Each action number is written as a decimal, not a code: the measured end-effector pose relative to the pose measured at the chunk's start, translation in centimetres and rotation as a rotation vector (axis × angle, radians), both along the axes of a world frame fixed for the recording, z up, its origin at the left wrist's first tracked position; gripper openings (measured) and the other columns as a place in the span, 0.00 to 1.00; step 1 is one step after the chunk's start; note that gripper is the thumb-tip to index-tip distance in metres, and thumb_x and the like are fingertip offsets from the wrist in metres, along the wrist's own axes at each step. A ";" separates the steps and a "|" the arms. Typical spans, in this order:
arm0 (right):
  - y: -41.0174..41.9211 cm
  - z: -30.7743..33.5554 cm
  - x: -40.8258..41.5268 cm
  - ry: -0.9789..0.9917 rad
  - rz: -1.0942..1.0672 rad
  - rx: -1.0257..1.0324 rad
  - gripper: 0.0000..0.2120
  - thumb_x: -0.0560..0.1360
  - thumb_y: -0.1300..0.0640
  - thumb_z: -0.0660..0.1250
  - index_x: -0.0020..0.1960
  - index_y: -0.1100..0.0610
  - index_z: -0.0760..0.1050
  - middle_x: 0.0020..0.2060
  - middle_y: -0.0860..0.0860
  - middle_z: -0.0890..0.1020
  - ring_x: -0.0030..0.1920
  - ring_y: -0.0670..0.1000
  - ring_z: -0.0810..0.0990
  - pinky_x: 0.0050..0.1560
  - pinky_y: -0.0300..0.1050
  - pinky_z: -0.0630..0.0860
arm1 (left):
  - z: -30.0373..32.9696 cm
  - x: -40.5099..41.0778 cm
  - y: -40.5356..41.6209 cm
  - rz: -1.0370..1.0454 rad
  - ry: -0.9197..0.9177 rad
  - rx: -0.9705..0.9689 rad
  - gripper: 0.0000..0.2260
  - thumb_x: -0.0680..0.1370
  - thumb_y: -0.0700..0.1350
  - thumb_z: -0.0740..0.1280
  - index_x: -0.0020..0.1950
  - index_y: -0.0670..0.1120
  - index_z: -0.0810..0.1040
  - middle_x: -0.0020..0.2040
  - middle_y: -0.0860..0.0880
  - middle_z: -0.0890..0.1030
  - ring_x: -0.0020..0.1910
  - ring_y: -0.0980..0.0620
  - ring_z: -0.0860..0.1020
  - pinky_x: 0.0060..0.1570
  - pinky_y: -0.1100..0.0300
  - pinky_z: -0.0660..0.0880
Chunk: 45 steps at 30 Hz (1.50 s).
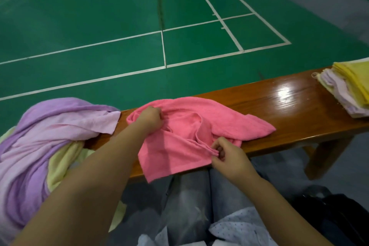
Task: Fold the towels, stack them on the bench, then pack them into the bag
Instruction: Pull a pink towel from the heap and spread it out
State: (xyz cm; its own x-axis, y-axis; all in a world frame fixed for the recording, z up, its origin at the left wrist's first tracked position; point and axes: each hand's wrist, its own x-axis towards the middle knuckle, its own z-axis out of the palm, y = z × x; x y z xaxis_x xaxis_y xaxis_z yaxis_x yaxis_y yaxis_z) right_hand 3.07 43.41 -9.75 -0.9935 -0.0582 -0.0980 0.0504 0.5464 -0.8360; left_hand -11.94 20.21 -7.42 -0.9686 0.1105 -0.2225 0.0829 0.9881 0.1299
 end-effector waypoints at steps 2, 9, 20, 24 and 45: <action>0.4 -0.3 0.0 -0.024 -0.041 -0.029 0.10 0.68 0.65 0.67 0.40 0.52 0.72 0.32 0.48 0.78 0.34 0.44 0.78 0.39 0.46 0.78 | 0.5 0.3 -0.3 -0.010 -0.077 -0.086 0.14 0.78 0.48 0.65 0.53 0.39 0.81 0.54 0.39 0.81 0.53 0.41 0.77 0.50 0.54 0.71; 1.4 1.1 -1.5 -0.008 -0.140 -0.047 0.10 0.71 0.68 0.68 0.40 0.55 0.72 0.34 0.47 0.77 0.33 0.41 0.76 0.31 0.30 0.69 | 1.6 1.8 -3.0 0.022 -0.018 -0.001 0.04 0.76 0.43 0.66 0.41 0.48 0.75 0.44 0.46 0.80 0.44 0.45 0.75 0.40 0.58 0.67; 4.7 12.0 -8.6 0.223 -0.289 -0.045 0.09 0.71 0.67 0.65 0.40 0.53 0.72 0.37 0.54 0.81 0.35 0.50 0.83 0.38 0.44 0.79 | 12.6 0.7 -8.3 0.295 0.397 0.329 0.03 0.79 0.39 0.63 0.49 0.40 0.71 0.44 0.36 0.78 0.45 0.39 0.77 0.43 0.52 0.70; 4.5 18.3 -10.6 0.269 -0.292 -0.380 0.12 0.76 0.72 0.56 0.41 0.57 0.66 0.35 0.56 0.78 0.24 0.43 0.80 0.23 0.33 0.74 | 19.4 1.0 -8.1 0.217 0.472 0.544 0.07 0.80 0.37 0.61 0.44 0.46 0.68 0.38 0.40 0.74 0.36 0.45 0.74 0.41 0.51 0.76; 8.0 22.4 -12.8 0.163 -0.494 -0.855 0.12 0.73 0.72 0.56 0.37 0.58 0.67 0.31 0.53 0.72 0.28 0.45 0.72 0.28 0.33 0.74 | 22.0 4.8 -9.7 -0.271 0.350 0.163 0.09 0.69 0.52 0.76 0.37 0.53 0.77 0.43 0.50 0.79 0.40 0.55 0.75 0.46 0.59 0.70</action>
